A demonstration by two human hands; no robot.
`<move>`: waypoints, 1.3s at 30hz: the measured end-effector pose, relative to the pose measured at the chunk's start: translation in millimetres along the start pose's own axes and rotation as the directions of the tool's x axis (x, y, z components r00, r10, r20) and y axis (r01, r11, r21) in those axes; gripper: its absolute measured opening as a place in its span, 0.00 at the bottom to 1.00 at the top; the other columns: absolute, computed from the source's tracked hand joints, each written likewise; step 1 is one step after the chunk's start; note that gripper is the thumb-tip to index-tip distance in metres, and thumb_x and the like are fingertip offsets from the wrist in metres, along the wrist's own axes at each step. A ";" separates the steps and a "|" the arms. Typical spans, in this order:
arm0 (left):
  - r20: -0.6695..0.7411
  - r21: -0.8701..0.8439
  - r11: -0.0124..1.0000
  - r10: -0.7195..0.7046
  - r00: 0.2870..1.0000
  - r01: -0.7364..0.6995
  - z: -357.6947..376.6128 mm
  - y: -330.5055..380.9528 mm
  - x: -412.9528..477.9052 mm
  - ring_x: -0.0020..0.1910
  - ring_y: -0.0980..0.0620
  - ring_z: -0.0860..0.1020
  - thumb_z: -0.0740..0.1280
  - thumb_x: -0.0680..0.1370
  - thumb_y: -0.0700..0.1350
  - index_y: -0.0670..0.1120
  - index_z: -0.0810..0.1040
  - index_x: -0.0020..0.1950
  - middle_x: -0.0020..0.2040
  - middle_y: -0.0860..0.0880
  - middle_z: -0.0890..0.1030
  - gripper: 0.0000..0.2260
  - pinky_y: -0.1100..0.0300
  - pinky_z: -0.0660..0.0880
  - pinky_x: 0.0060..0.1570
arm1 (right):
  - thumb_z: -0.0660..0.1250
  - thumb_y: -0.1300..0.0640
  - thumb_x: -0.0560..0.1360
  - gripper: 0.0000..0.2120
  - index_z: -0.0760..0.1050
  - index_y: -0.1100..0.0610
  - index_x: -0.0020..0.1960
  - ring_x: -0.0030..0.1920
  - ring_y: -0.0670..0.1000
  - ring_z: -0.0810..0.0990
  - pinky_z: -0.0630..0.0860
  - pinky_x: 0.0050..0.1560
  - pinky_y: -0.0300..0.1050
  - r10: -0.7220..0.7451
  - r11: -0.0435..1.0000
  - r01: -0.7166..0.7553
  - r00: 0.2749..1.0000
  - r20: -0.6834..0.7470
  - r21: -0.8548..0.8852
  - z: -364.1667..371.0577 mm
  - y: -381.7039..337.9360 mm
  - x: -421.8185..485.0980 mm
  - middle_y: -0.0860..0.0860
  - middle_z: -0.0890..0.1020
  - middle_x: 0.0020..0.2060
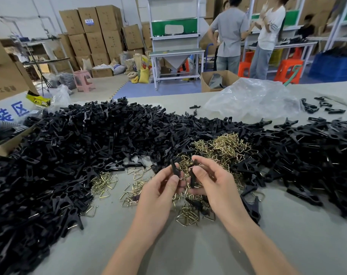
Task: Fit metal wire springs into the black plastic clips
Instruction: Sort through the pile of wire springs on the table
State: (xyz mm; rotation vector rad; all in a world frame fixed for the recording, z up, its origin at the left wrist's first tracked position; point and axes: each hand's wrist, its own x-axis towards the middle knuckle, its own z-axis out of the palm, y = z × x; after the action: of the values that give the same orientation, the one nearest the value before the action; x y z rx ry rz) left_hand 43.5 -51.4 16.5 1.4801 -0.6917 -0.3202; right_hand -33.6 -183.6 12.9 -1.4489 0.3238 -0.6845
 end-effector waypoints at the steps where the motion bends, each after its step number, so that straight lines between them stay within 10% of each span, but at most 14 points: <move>1: 0.004 0.009 1.000 0.000 1.000 0.000 0.3 -0.3 0.1 0.46 0.52 0.83 0.64 0.83 0.40 0.62 0.83 0.55 0.47 0.48 0.86 0.16 0.65 0.80 0.39 | 0.66 0.61 0.82 0.15 0.80 0.46 0.63 0.47 0.52 0.87 0.84 0.45 0.44 0.024 0.999 -0.025 1.000 0.018 0.043 -0.8 0.5 1.1 0.52 0.84 0.49; 11: -0.082 -0.042 0.999 0.015 0.997 -0.018 -0.8 -0.8 -1.2 0.42 0.58 0.82 0.66 0.81 0.40 0.53 0.78 0.67 0.48 0.52 0.84 0.15 0.67 0.78 0.38 | 0.68 0.65 0.79 0.18 0.79 0.51 0.66 0.55 0.50 0.86 0.83 0.52 0.44 0.074 0.994 -0.084 0.989 0.127 0.076 -1.3 1.6 -1.2 0.50 0.85 0.54; 17: -0.114 -0.061 0.997 0.036 0.993 -0.043 -0.6 -0.8 -1.8 0.40 0.53 0.81 0.66 0.81 0.40 0.57 0.82 0.51 0.42 0.49 0.83 0.11 0.63 0.79 0.37 | 0.71 0.63 0.78 0.17 0.82 0.45 0.61 0.54 0.49 0.85 0.83 0.52 0.41 0.049 0.998 -0.052 0.993 0.103 0.030 -0.5 3.4 -1.3 0.46 0.85 0.50; 25: -0.059 0.004 0.999 0.035 0.998 -0.035 2.5 -1.8 -3.0 0.42 0.56 0.81 0.67 0.80 0.36 0.63 0.82 0.54 0.41 0.54 0.80 0.19 0.68 0.77 0.40 | 0.71 0.64 0.78 0.17 0.81 0.47 0.61 0.53 0.43 0.84 0.79 0.58 0.40 0.021 1.000 -0.020 0.996 0.092 -0.013 -0.5 -1.7 -1.3 0.44 0.87 0.51; 31: -0.101 -0.038 0.999 -0.002 0.995 -0.001 2.1 2.2 -3.0 0.40 0.60 0.79 0.69 0.80 0.44 0.60 0.83 0.51 0.50 0.47 0.79 0.10 0.54 0.82 0.35 | 0.71 0.63 0.78 0.16 0.81 0.46 0.61 0.52 0.43 0.84 0.80 0.58 0.39 0.009 0.999 -0.006 0.995 0.102 -0.036 -0.4 -3.6 -1.9 0.43 0.87 0.50; 39: -0.118 0.039 0.999 0.043 0.992 -0.038 3.0 4.5 -3.2 0.42 0.64 0.82 0.66 0.81 0.44 0.62 0.80 0.55 0.48 0.62 0.85 0.12 0.72 0.76 0.39 | 0.71 0.65 0.78 0.16 0.81 0.48 0.61 0.52 0.42 0.85 0.77 0.53 0.31 -0.005 0.999 0.011 0.990 0.138 -0.044 1.1 -4.1 -3.8 0.43 0.87 0.50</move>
State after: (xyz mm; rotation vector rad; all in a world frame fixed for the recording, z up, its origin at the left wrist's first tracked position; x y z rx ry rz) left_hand 38.3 -51.5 20.0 1.5052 -0.6336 -0.1872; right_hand -36.8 -180.4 16.2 -1.5329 0.2272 -0.5835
